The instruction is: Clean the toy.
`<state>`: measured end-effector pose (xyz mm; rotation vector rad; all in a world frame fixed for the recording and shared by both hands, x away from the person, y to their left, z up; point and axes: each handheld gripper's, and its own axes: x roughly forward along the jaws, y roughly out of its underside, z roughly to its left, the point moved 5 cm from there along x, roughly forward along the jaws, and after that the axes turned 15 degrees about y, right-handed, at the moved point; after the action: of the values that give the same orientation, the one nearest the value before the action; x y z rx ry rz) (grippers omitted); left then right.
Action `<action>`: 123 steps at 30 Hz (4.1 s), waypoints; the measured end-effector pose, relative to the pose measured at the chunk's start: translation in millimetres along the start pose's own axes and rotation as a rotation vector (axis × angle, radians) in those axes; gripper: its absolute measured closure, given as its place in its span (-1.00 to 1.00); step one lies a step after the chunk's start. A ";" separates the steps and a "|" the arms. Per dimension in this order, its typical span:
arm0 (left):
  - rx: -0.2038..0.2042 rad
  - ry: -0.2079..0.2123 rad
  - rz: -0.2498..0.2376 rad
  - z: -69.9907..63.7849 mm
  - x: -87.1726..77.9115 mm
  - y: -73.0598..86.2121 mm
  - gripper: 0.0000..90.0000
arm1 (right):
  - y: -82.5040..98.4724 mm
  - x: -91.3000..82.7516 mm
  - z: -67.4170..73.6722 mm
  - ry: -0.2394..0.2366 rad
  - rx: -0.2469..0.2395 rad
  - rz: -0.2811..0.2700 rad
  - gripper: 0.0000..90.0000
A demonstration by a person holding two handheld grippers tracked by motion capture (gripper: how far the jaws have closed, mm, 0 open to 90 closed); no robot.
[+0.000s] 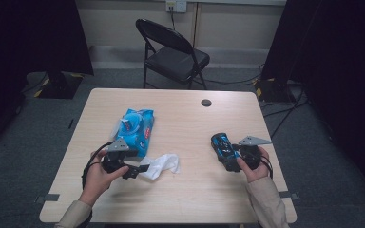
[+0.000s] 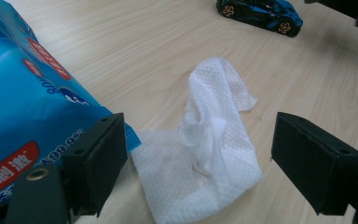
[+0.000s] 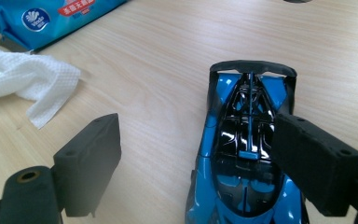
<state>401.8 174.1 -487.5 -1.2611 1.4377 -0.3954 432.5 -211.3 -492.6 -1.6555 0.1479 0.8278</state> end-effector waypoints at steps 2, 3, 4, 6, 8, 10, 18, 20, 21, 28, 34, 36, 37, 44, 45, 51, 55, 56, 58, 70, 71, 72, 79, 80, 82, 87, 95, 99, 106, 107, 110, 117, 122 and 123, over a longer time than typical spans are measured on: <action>0.004 0.002 0.005 -0.6 -1.2 0.8 -0.60 | 1.2 -0.9 1.5 -0.004 -0.011 0.000 -0.65; 0.009 0.003 0.005 -1.9 -3.0 2.1 -0.60 | 2.1 -1.2 2.1 -0.005 -0.013 0.002 -0.65; 0.011 0.006 0.008 -2.2 -4.3 3.1 -0.60 | 3.3 -1.3 2.5 -0.005 -0.018 0.006 -0.65; 0.016 0.002 0.009 -1.8 -6.5 4.4 -0.60 | 5.3 -1.8 2.6 -0.004 -0.029 0.012 -0.65; 0.012 0.006 0.006 -1.7 -9.0 6.7 -0.60 | 6.9 -2.5 1.7 -0.003 -0.030 0.012 -0.65; 0.013 0.003 0.005 -1.5 -11.3 8.8 -0.60 | 8.0 -3.7 0.8 -0.002 -0.025 0.011 -0.65; 0.010 -0.004 0.008 -1.4 -18.0 14.4 -0.60 | 13.6 -9.6 -2.3 -0.002 -0.027 0.016 -0.65; 0.004 -0.005 0.002 -1.3 -19.3 16.4 -0.60 | 15.9 -10.5 -3.0 0.000 -0.033 0.020 -0.65; -0.001 -0.001 0.004 -1.3 -19.9 17.8 -0.60 | 17.1 -10.8 -3.4 -0.001 -0.035 0.023 -0.65; -0.004 -0.014 0.013 -0.8 -24.9 25.3 -0.60 | 22.1 -16.9 -6.2 0.002 -0.041 0.022 -0.65; 0.006 -0.026 0.026 0.4 -30.5 30.9 -0.60 | 28.0 -22.7 -8.7 0.005 -0.043 0.031 -0.65; 0.004 -0.026 0.026 0.6 -32.4 33.1 -0.60 | 30.5 -23.5 -9.5 0.005 -0.046 0.035 -0.65; 0.000 -0.029 0.026 0.6 -33.4 34.2 -0.60 | 31.7 -23.8 -9.6 0.005 -0.049 0.038 -0.65; -0.006 -0.030 0.022 2.2 -40.1 39.5 -0.60 | 36.0 -26.0 -7.4 -0.010 -0.044 0.041 -0.65; -0.006 -0.032 0.018 2.3 -40.6 39.5 -0.60 | 36.3 -26.0 -7.0 -0.008 -0.045 0.042 -0.65; -0.002 -0.031 0.024 1.5 -44.5 42.0 -0.60 | 37.4 -26.7 -4.5 -0.012 -0.051 0.042 -0.65; -0.006 -0.040 0.023 2.0 -48.0 44.8 -0.60 | 39.5 -29.4 -3.8 -0.015 -0.062 0.043 -0.65; -0.009 -0.037 0.022 2.0 -48.6 45.5 -0.60 | 39.9 -30.3 -3.9 -0.018 -0.062 0.043 -0.65; -0.008 -0.036 0.024 2.2 -49.1 46.2 -0.60 | 41.0 -31.7 -5.0 -0.016 -0.065 0.044 -0.65; -0.017 -0.044 0.035 5.6 -55.5 54.7 -0.60 | 48.6 -34.1 -7.2 -0.024 -0.075 0.060 -0.65; -0.017 -0.044 0.034 5.3 -56.1 55.0 -0.60 | 49.4 -34.1 -7.3 -0.022 -0.075 0.063 -0.65; -0.015 -0.045 0.035 5.3 -56.5 55.3 -0.60 | 50.3 -34.3 -7.3 -0.024 -0.077 0.063 -0.66; -0.022 -0.054 0.037 8.4 -60.0 59.7 -0.60 | 52.5 -34.9 -7.0 -0.029 -0.084 0.071 -0.65; -0.024 -0.059 0.034 9.2 -60.7 60.0 -0.60 | 53.0 -34.9 -6.9 -0.026 -0.085 0.075 -0.65; -0.025 -0.060 0.033 9.8 -61.7 60.5 -0.60 | 54.0 -35.0 -7.3 -0.028 -0.088 0.078 -0.65; -0.024 -0.061 0.045 10.3 -61.3 64.4 -0.60 | 61.7 -38.2 -10.6 -0.027 -0.092 0.094 -0.65; -0.024 -0.070 0.050 15.5 -63.3 69.9 -0.60 | 69.6 -44.6 -20.7 -0.007 -0.073 0.097 -0.65; -0.026 -0.067 0.054 15.4 -64.0 71.4 -0.60 | 70.7 -44.4 -20.3 -0.005 -0.076 0.103 -0.65; -0.020 -0.066 0.073 15.3 -66.0 77.0 -0.60 | 78.7 -41.2 -25.2 0.016 -0.085 0.120 -0.64; -0.018 -0.067 0.075 15.6 -66.8 77.7 -0.60 | 79.8 -41.1 -26.4 0.018 -0.084 0.121 -0.64; -0.022 -0.071 0.079 16.0 -69.0 79.7 -0.59 | 82.4 -40.4 -28.5 0.024 -0.082 0.129 -0.64; -0.023 -0.086 0.082 17.7 -74.3 84.3 -0.60 | 86.1 -40.1 -30.6 0.032 -0.091 0.117 -0.64; -0.016 -0.083 0.097 17.5 -72.6 85.5 -0.60 | 87.7 -40.2 -29.7 0.040 -0.106 0.104 -0.64; -0.015 -0.083 0.099 17.2 -71.9 86.3 -0.60 | 88.0 -40.1 -29.5 0.043 -0.114 0.101 -0.64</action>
<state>362.2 273.3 -526.0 -1.1991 1.4282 -0.2633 370.1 -275.4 -539.6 -1.7860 0.2198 0.8910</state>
